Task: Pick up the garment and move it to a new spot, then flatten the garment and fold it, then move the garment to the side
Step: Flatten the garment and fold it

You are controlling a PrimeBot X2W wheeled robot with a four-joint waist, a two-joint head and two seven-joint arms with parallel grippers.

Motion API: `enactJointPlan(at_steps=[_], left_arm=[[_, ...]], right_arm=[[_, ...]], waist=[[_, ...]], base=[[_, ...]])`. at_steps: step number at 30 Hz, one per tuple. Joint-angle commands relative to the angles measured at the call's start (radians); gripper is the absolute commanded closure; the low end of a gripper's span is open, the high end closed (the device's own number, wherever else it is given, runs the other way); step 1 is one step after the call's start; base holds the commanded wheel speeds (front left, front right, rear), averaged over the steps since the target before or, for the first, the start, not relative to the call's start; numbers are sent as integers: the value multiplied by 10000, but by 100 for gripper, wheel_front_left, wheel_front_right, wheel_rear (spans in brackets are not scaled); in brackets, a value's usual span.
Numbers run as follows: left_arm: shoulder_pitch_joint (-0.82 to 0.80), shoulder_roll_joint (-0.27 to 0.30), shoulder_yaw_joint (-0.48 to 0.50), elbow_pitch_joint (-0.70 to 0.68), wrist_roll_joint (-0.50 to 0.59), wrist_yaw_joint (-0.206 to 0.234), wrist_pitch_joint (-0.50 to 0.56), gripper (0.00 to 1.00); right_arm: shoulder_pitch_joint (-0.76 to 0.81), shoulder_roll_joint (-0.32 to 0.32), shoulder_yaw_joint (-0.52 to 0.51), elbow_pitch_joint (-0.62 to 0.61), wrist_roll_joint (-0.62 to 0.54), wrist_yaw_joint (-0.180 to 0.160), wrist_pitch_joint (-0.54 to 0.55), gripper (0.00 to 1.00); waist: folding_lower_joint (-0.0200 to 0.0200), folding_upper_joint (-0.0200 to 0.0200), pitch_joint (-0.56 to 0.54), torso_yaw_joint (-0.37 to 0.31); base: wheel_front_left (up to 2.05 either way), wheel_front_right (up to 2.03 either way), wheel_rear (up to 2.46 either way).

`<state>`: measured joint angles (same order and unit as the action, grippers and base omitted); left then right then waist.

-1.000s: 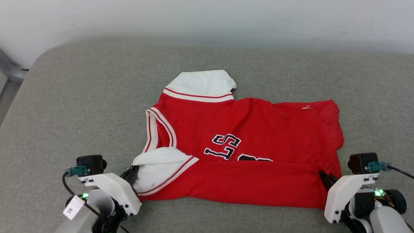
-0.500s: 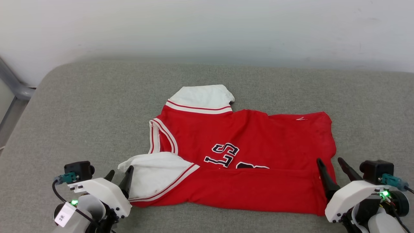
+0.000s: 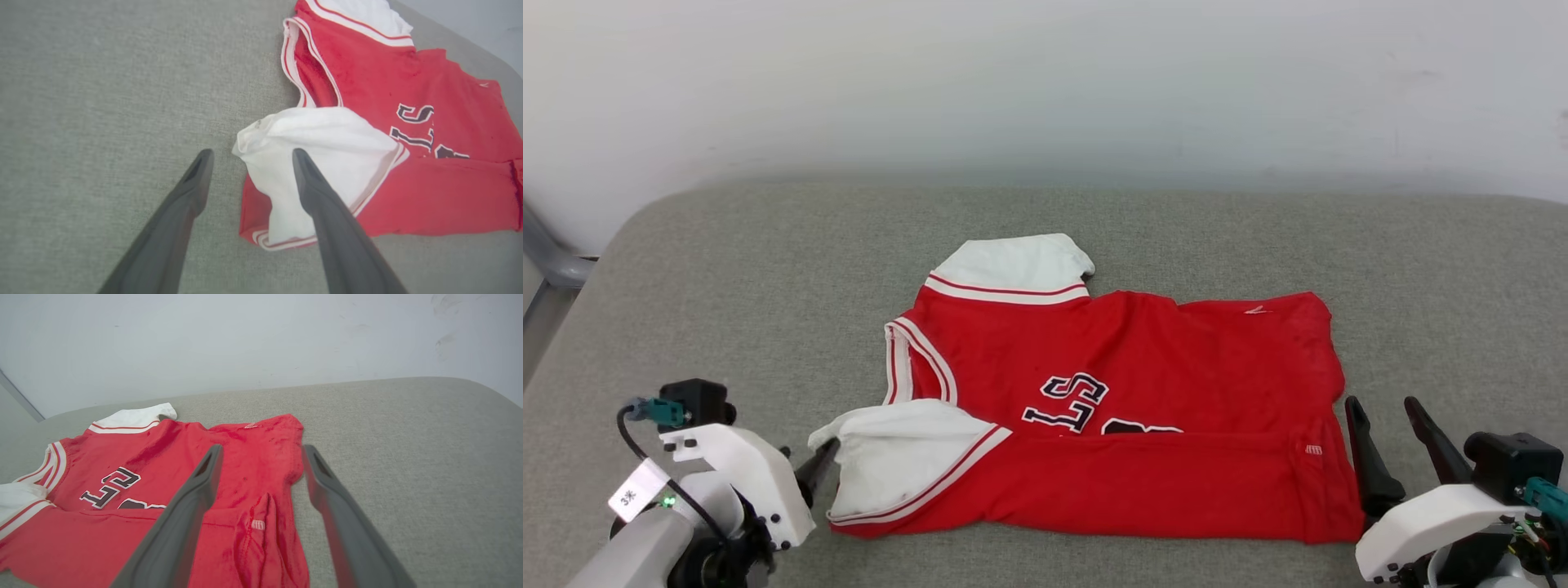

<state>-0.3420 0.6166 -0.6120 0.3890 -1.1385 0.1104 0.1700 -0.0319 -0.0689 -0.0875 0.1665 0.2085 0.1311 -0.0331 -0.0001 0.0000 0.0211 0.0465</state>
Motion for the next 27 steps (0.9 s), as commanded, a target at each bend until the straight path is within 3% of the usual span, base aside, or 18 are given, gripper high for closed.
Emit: enactJointPlan(at_steps=[1, 9, 19, 20, 22, 27], left_arm=[[232, 124, -126, -198, -129, 42, 429, 0], [535, 824, -470, -1435, -739, 352, 2414, 0], [158, 423, -1054, -911, -524, 128, 3024, 0], [135, 344, -1099, -826, -498, 92, 3006, 40], [86, 235, -1211, -708, -445, -28, 3015, 100], [51, 180, -1298, -672, -319, -148, 2913, 100]], right_arm=[[121, 58, -17, -162, -65, -9, 36, 0], [253, 187, -196, -700, -69, -10, 398, 0], [-7, 194, -90, -679, 319, -9, 562, 0], [-1, 196, -115, -662, 351, -9, 594, 0], [28, 196, -69, -656, 450, -9, 752, 0], [192, 46, -168, -778, 580, -10, 1426, 0]], waist=[[1, 0, 64, -71], [1, 0, 504, -439], [1, 0, 1121, -666], [1, 0, 1137, -672], [1, 0, 1152, -672], [1, 0, 976, -643]], base=[[0, 0, 0], [0, 0, 0], [0, 0, 0], [0, 0, 0], [0, 0, 0], [0, 0, 0]])
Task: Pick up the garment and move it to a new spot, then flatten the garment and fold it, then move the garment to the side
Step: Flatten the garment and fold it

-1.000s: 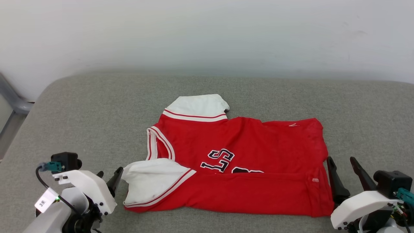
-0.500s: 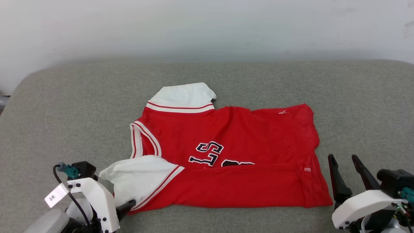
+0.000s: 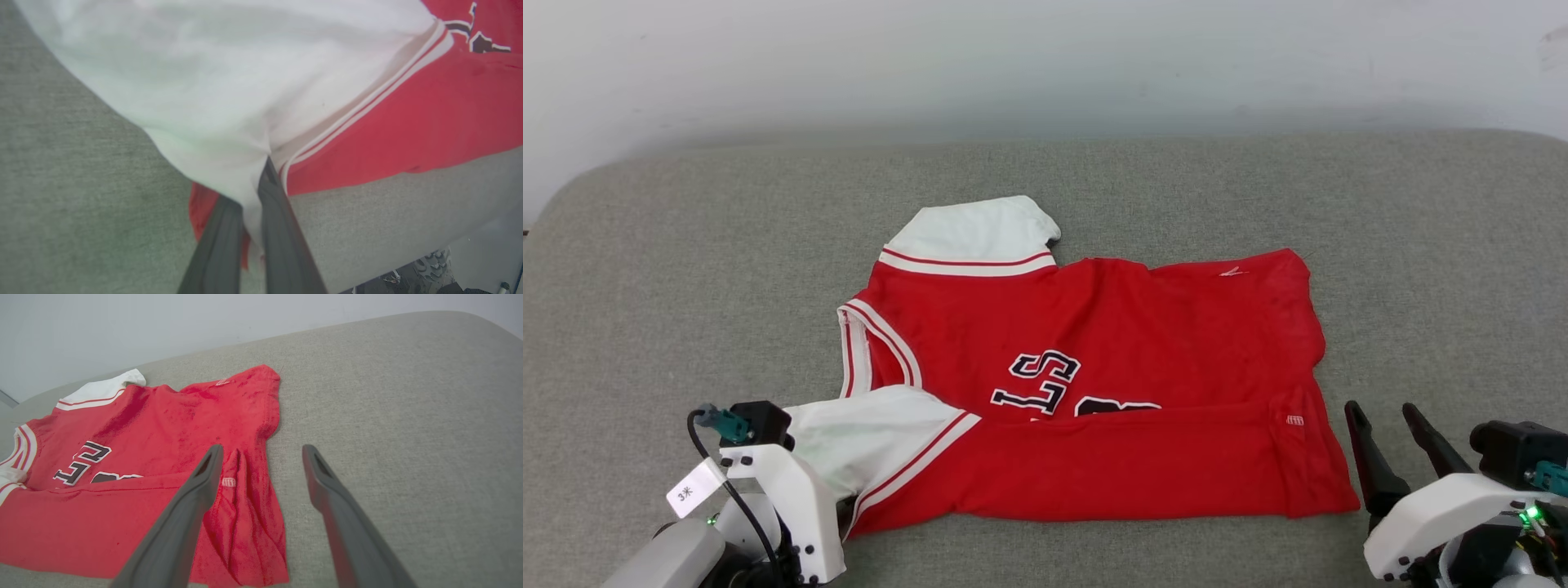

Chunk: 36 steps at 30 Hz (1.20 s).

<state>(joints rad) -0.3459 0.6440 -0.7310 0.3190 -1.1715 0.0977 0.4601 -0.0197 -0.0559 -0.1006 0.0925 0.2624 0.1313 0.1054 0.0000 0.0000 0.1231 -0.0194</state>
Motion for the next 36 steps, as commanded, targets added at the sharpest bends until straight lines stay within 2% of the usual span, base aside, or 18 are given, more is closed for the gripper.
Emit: enactJointPlan(at_steps=[1, 13, 20, 26, 27, 28, 29, 30, 31, 36], left_arm=[[85, -76, -111, -21, 82, -29, -46, 100], [300, 445, 108, -1441, 521, 341, -682, 100], [271, 722, 186, -2193, 639, 508, -735, 100], [183, 757, 250, -2379, 635, 491, -827, 100], [201, 751, 260, -2376, 631, 490, -856, 100], [226, 747, 271, -2371, 620, 495, -886, 100], [226, 747, 271, -2371, 620, 495, -886, 100], [264, 752, 284, -2365, 608, 499, -903, 100], [297, 767, 295, -2357, 609, 505, -928, 100], [374, 815, 302, -2361, 645, 472, -1043, 100]], right_arm=[[106, -175, -60, -53, 112, -10, 224, 0], [174, -1575, 67, 144, 1319, -11, 4198, 0], [-277, -1773, 770, 225, 1636, -11, 5202, 0], [-528, -1713, 1295, 1056, 1791, -11, 5763, 0], [-550, -1684, 1399, 1166, 1780, -9, 5841, 10], [-560, -1619, 1470, 1308, 1822, -9, 5938, 56], [-560, -1619, 1470, 1308, 1822, -9, 5938, 56], [-576, -1533, 1545, 1433, 1899, -7, 6049, 91], [-633, -1495, 1606, 1498, 1910, -6, 6094, 100], [-1039, -1639, 1691, 1548, 2015, -7, 6029, 100]], waist=[[0, 0, -95, 30], [0, 0, -271, 344], [0, 0, 86, 543], [0, 0, 378, 696], [0, 0, 397, 709], [0, 0, 414, 719], [0, 0, 414, 719], [0, 0, 432, 718], [0, 0, 443, 708], [0, 0, 352, 662]], base=[[0, 0, 0], [0, 0, 0], [0, 0, 0], [0, 0, 0], [0, 0, 0], [0, 0, 0], [0, 0, 0], [0, 0, 0], [0, 0, 0], [0, 0, 0]])
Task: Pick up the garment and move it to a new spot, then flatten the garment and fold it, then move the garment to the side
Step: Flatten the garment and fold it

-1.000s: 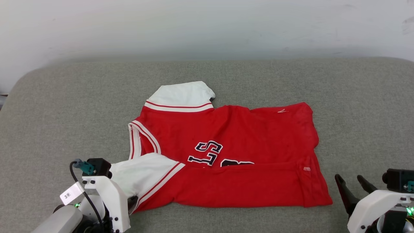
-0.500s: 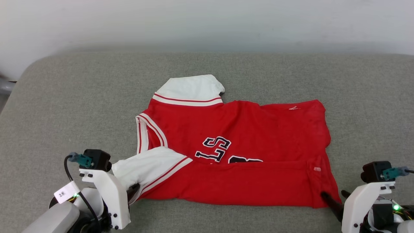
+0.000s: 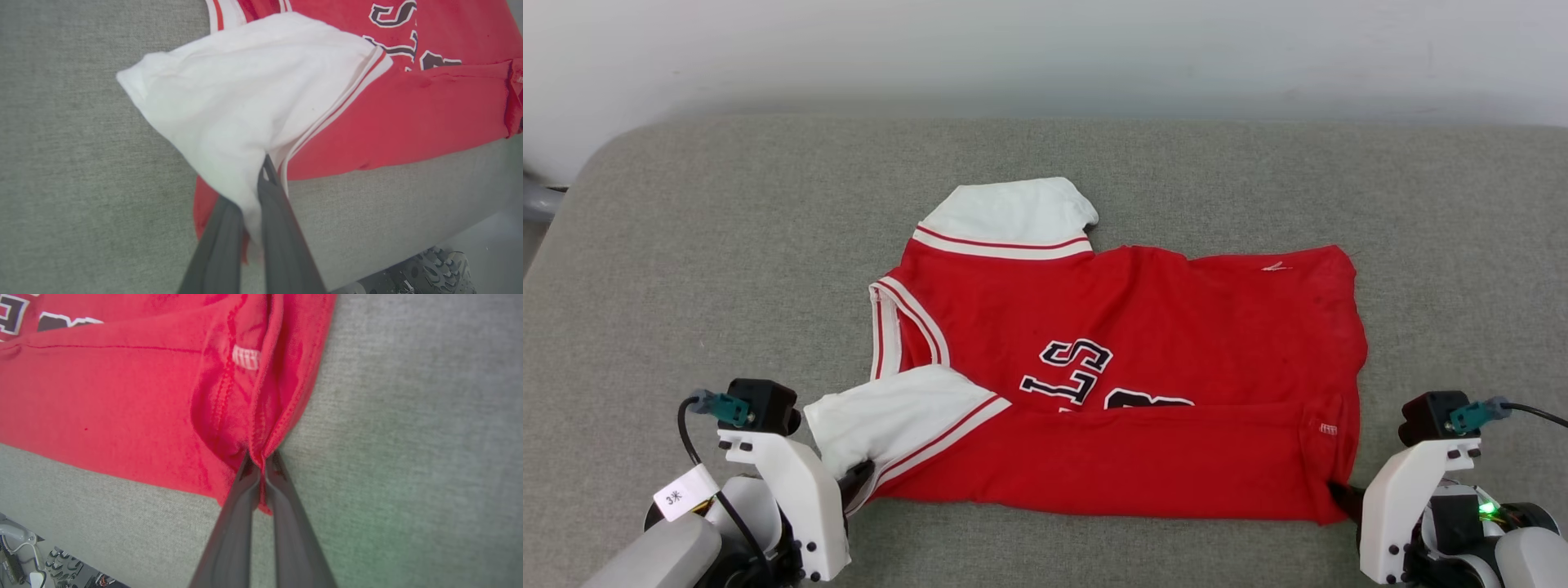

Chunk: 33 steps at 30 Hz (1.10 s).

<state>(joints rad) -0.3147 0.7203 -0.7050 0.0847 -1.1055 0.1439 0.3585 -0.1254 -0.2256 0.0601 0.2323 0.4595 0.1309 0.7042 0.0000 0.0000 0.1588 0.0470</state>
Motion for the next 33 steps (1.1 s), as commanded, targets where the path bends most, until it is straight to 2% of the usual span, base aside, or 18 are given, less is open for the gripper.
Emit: enactJointPlan(at_steps=[1, 11, 22, 32, 33], left_arm=[[70, 39, 40, -17, -28, -10, -49, 100], [829, 75, -214, -359, -99, 181, -114, 100], [2291, 657, -167, -938, -496, 862, -196, 100], [2538, 21, -451, -53, -760, 493, -269, 100], [2465, -99, -390, 69, -782, 483, -376, 100]], right_arm=[[-67, 3, 104, 124, 62, -5, -3, 100], [525, -309, 232, -384, 276, -5, -145, 100], [2319, -293, -446, -1106, 555, -7, 116, 100], [3431, 474, -1004, -957, 360, -7, -94, 100], [3421, 530, -1024, -881, 383, -7, -228, 67]], waist=[[0, 0, -60, -4], [0, 0, -1215, -5], [0, 0, -2003, 114], [0, 0, -1909, 63], [0, 0, -1893, 46]], base=[[0, 0, 0], [0, 0, 0], [0, 0, 0], [0, 0, 0], [0, 0, 0]])
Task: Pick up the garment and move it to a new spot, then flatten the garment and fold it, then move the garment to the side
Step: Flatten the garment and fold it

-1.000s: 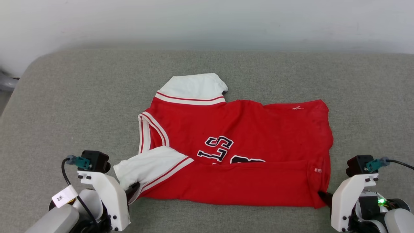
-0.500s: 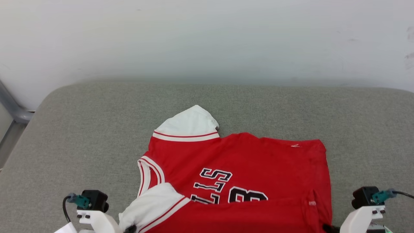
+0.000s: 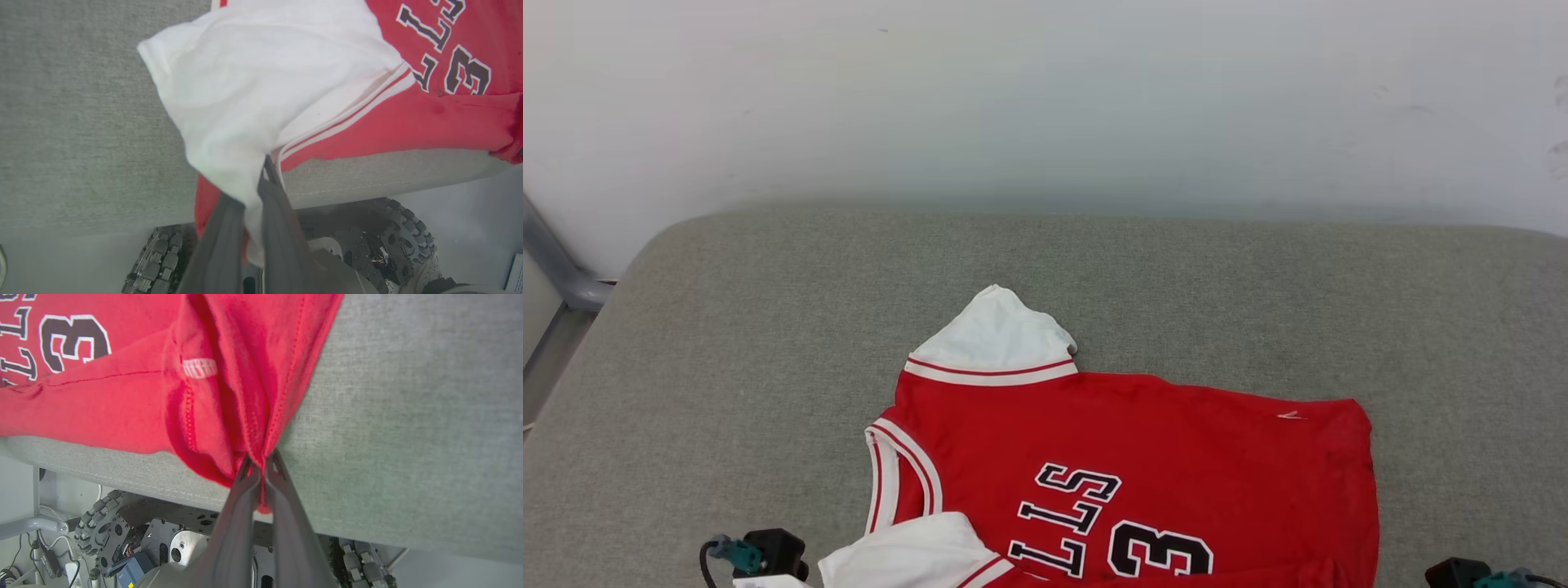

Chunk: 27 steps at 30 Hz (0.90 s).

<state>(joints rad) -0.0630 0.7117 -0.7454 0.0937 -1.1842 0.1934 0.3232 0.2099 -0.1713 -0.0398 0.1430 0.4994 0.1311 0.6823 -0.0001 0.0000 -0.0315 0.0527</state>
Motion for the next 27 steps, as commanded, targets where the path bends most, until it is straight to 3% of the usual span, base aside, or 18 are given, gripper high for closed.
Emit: enactJointPlan(at_steps=[1, 2, 3, 8, 17, 21, 27], left_arm=[[-79, -121, 8, 118, -84, -71, -7, 85], [-118, -167, -29, 214, -56, -104, 15, 51], [-195, -185, 10, 307, -12, -139, -89, 0], [-361, -177, 277, 504, 120, -109, -549, 0], [-937, -226, 870, 159, 1140, 370, -2287, 0], [-1314, -476, 1161, 188, 1586, 557, -3277, 0], [-2133, -710, 1356, 486, 2044, 395, -4051, 0]], right_arm=[[69, 14, -2, 114, -51, -9, -122, 27], [45, 34, 44, 159, -92, -9, -282, 0], [-16, 69, 83, 155, -76, -9, -505, 0], [-293, 65, 8, 46, -403, -9, -1940, 0], [-851, 807, -687, -934, -2071, -9, -4885, 0], [-1071, 998, -686, -1548, -2601, -9, -5552, 0], [-1346, 1152, -551, -2397, -3001, -9, -5792, 0]], waist=[[1, 0, 19, -24], [1, 0, 24, -37], [1, 0, 28, -48], [1, 0, -27, -79], [1, 0, -113, -66], [1, 0, -27, -168], [1, 0, 380, -498]], base=[[0, 0, 0], [0, 0, 0], [0, 0, 0], [0, 0, 0], [0, 0, 0], [0, 0, 0], [0, 0, 0]])
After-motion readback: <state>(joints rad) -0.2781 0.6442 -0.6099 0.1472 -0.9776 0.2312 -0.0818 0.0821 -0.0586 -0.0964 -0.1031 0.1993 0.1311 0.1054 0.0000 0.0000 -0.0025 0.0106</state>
